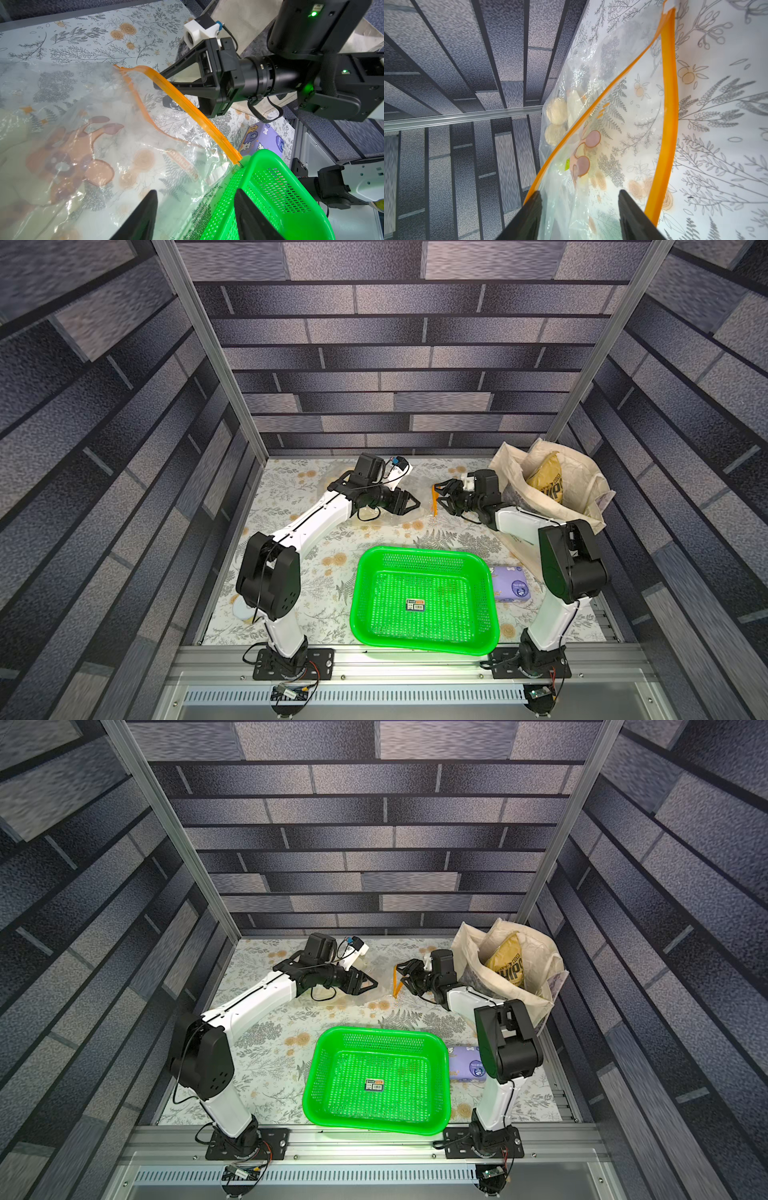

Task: Open the zip-top bag and take out the pear
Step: Open the zipper of the food storage bag at the center of the board.

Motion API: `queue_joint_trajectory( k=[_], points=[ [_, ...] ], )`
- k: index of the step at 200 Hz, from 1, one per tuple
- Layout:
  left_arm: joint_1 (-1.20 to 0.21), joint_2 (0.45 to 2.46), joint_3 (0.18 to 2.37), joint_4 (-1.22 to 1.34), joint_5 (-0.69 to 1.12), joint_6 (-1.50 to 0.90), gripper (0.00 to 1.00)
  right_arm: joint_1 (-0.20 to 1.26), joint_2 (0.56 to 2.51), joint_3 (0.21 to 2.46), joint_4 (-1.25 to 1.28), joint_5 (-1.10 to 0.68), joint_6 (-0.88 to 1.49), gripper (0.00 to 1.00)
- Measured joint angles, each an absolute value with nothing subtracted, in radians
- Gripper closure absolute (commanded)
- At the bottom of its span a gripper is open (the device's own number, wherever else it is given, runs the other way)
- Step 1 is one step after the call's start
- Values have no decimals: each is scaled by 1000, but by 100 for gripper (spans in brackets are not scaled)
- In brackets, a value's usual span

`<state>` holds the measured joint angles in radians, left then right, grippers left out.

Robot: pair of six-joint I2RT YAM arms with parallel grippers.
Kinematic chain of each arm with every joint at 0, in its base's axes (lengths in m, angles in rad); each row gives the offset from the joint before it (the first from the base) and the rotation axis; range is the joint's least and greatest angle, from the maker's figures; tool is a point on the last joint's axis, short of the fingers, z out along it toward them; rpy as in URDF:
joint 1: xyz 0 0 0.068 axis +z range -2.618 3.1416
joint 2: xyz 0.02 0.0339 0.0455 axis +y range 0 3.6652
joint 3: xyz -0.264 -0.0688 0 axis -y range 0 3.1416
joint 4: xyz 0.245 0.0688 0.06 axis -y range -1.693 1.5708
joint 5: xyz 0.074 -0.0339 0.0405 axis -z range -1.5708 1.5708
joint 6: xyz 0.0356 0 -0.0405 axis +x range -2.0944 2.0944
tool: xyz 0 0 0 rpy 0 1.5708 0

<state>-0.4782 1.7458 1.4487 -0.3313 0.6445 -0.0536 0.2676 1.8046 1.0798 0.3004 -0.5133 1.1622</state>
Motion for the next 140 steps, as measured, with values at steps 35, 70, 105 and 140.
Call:
queue_joint_trajectory(
  k=[35,70,105,140],
  points=[
    [-479,1755,1451,-332,642,-54,39,268,1795,1080,287,-505,1172,42],
    [-479,1756,1451,-332,641,-54,40,268,1773,1080,279,-497,1182,43],
    [-479,1756,1451,-332,641,-54,40,268,1740,1080,280,-493,1189,46],
    [-479,1756,1451,-332,641,-54,40,268,1743,1058,283,-494,1194,48]
  ],
)
